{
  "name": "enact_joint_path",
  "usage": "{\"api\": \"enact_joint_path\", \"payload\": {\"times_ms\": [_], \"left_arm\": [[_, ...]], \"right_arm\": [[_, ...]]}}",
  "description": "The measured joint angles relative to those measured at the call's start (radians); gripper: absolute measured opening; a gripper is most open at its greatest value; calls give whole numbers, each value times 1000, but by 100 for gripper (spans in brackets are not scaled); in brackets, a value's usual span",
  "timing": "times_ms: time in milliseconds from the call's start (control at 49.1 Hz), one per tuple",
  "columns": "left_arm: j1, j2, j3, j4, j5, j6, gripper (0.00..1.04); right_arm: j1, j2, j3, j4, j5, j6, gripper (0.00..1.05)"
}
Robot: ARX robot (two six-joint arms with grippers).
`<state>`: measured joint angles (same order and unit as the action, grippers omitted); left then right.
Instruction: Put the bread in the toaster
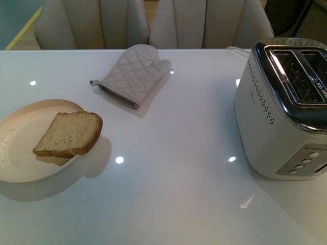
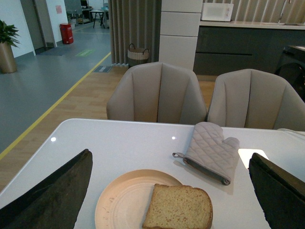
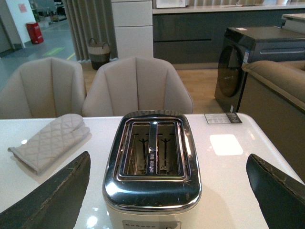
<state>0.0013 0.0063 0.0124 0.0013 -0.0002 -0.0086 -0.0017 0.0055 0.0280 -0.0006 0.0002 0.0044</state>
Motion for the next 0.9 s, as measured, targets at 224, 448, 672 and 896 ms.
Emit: {"api": "enact_joint_path", "payload": {"times_ms": [224, 448, 672, 896], "left_arm": [[0, 0, 0, 0, 0, 0, 98], [0, 0, 0, 0, 0, 0, 98], [-2, 426, 212, -295, -137, -354, 98], [147, 998, 372, 120, 34, -458, 98]], "right_arm": [[0, 0, 0, 0, 0, 0, 96], [0, 0, 0, 0, 0, 0, 96], [0, 0, 0, 0, 0, 0, 96], [0, -1, 0, 0, 0, 0, 96]]}}
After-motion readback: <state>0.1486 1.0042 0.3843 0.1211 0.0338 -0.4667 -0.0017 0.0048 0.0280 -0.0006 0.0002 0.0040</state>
